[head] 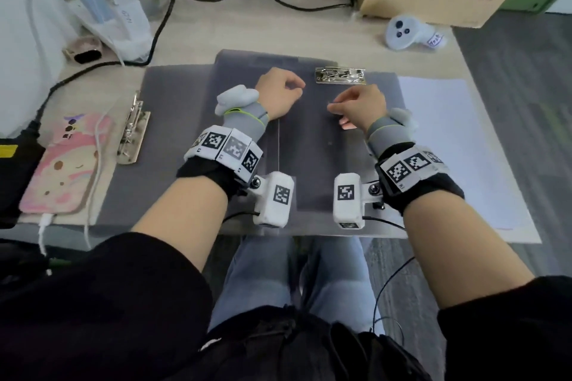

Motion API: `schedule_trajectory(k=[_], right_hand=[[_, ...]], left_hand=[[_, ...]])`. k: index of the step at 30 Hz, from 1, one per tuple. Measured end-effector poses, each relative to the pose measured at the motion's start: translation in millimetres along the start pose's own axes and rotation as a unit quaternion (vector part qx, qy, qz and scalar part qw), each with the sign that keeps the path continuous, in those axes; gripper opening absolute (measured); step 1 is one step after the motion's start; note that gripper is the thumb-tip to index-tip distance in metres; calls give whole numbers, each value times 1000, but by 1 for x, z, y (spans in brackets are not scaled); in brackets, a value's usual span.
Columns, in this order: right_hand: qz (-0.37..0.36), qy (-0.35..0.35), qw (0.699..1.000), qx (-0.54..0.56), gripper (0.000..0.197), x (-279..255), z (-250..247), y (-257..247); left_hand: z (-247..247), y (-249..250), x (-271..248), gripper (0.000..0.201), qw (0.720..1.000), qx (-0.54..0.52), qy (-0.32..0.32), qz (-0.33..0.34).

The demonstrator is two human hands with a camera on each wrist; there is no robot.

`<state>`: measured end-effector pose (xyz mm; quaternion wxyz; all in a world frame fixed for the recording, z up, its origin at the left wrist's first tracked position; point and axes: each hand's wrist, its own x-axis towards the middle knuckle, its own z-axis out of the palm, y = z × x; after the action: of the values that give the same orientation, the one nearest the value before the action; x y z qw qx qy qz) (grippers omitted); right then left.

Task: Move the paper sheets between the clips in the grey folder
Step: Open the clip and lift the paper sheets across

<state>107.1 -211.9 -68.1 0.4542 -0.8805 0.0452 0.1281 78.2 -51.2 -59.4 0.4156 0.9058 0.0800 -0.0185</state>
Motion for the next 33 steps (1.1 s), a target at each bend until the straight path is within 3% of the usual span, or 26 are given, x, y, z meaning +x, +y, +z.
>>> schedule_trajectory(k=[3, 6, 10, 14, 21, 33], right_hand=[[4, -4, 1000, -27, 28, 11, -6, 2], [28, -21, 999, -30, 31, 20, -8, 6], [46, -48, 998, -7, 35, 22, -10, 5], [50, -39, 998, 13, 35, 27, -9, 10], [53, -34, 997, 32, 35, 34, -6, 14], [51, -40, 997, 44, 35, 35, -4, 15]], left_hand=[[14, 7, 25, 33, 1000, 9, 2, 2], [23, 10, 43, 36, 999, 9, 30, 5], [29, 4, 60, 15, 995, -72, 66, -28], [33, -1, 76, 24, 989, -101, 88, -64], [32, 3, 92, 29, 998, 14, 37, -47], [29, 8, 101, 31, 996, 80, 15, -39]])
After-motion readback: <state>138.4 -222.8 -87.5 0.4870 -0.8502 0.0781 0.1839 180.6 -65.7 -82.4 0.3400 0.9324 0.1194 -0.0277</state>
